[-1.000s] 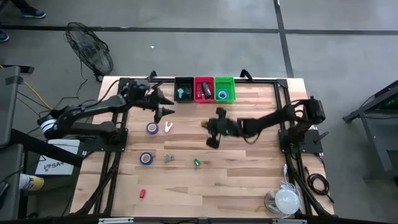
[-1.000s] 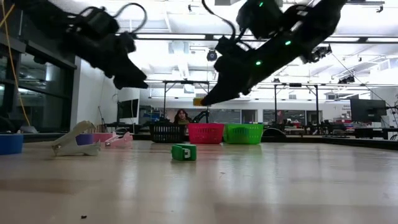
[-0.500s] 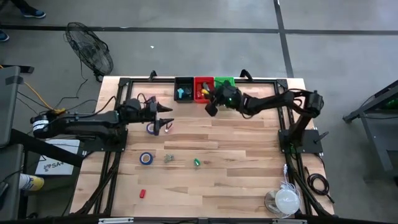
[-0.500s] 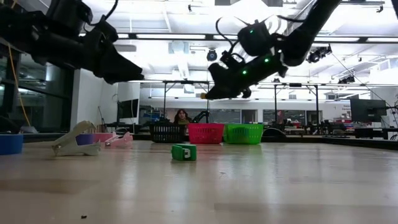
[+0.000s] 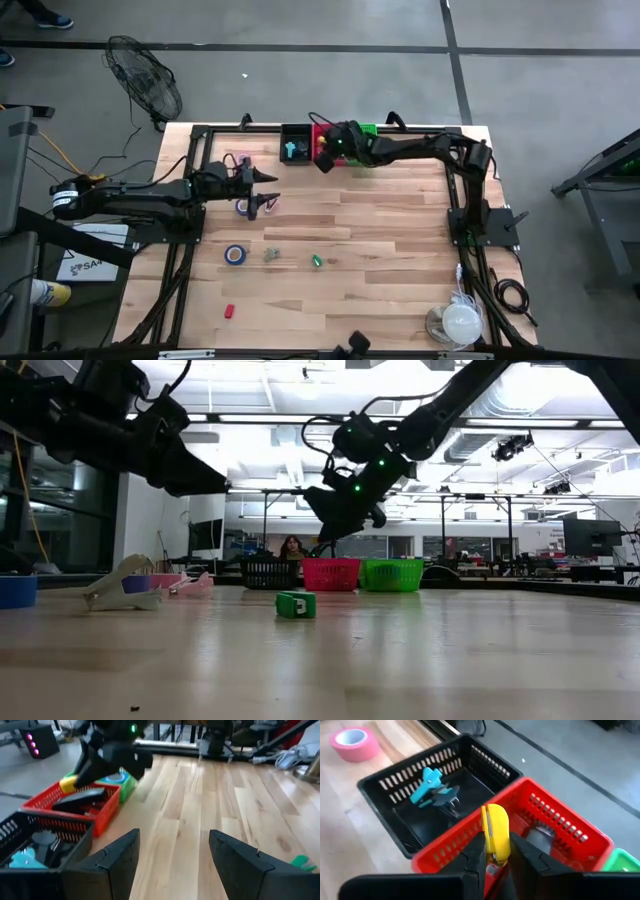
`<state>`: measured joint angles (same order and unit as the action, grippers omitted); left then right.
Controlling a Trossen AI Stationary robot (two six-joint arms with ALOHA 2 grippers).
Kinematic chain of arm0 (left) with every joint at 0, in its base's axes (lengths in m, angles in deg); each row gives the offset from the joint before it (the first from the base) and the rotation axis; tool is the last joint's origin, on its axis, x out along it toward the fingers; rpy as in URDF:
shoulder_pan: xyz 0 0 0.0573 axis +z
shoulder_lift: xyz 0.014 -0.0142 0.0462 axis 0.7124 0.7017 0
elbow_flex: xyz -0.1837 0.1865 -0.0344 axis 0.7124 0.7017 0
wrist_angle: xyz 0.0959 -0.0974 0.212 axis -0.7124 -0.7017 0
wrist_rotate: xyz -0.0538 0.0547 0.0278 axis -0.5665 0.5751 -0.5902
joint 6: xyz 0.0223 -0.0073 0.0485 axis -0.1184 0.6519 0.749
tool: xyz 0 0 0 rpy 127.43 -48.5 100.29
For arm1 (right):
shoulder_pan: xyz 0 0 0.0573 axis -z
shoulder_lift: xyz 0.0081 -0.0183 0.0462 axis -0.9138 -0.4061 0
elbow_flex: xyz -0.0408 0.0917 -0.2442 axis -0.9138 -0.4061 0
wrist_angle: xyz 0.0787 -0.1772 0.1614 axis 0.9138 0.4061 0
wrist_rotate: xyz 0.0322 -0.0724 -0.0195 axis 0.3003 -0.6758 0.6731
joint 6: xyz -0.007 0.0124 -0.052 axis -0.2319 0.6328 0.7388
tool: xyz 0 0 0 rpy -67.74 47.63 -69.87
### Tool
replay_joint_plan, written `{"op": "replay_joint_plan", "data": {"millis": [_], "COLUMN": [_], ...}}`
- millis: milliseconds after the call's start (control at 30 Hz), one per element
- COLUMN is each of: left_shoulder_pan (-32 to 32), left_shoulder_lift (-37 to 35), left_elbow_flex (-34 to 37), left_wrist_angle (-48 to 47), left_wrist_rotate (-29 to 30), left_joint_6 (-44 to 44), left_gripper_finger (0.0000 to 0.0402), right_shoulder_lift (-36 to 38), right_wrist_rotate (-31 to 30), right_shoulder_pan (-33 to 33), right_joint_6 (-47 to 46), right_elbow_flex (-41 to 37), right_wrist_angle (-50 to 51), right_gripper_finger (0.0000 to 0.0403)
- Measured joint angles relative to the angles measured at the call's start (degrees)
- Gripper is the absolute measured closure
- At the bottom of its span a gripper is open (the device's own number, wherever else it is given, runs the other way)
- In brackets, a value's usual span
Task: Pick and place Stapler, Stapler remover, tape
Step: Put the small yellow stapler into the red bin, then put the small green stapler into the red bin
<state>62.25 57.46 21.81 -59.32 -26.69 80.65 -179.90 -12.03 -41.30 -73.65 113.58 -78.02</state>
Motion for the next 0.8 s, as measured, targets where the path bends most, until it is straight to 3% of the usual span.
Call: {"op": "replay_joint_plan", "data": {"millis": [267, 667, 800], "left_shoulder_pan": [0.02, 0.02, 0.02], "left_shoulder_lift": [0.02, 0.02, 0.02], "left_elbow_flex": [0.02, 0.00, 0.00], "left_wrist_angle": [-0.88, -0.90, -0.90], "left_wrist_rotate": [-0.02, -0.39, -0.39], "left_joint_6": [0.01, -0.02, -0.02], "left_gripper_finger": [0.0167, 0.0167, 0.0167], "right_shoulder_lift": [0.00, 0.00, 0.51], "right_wrist_rotate": [0.83, -0.06, 3.80], "right_shoulder_pan": [0.41, 0.41, 0.39], "right_joint_6": [-0.29, -0.25, -0.25], "right_elbow_flex": [0.49, 0.46, 0.42], "right_wrist_angle": [1.03, 1.59, 3.00], "right_gripper_finger": [0.0336, 0.0246, 0.0228]}}
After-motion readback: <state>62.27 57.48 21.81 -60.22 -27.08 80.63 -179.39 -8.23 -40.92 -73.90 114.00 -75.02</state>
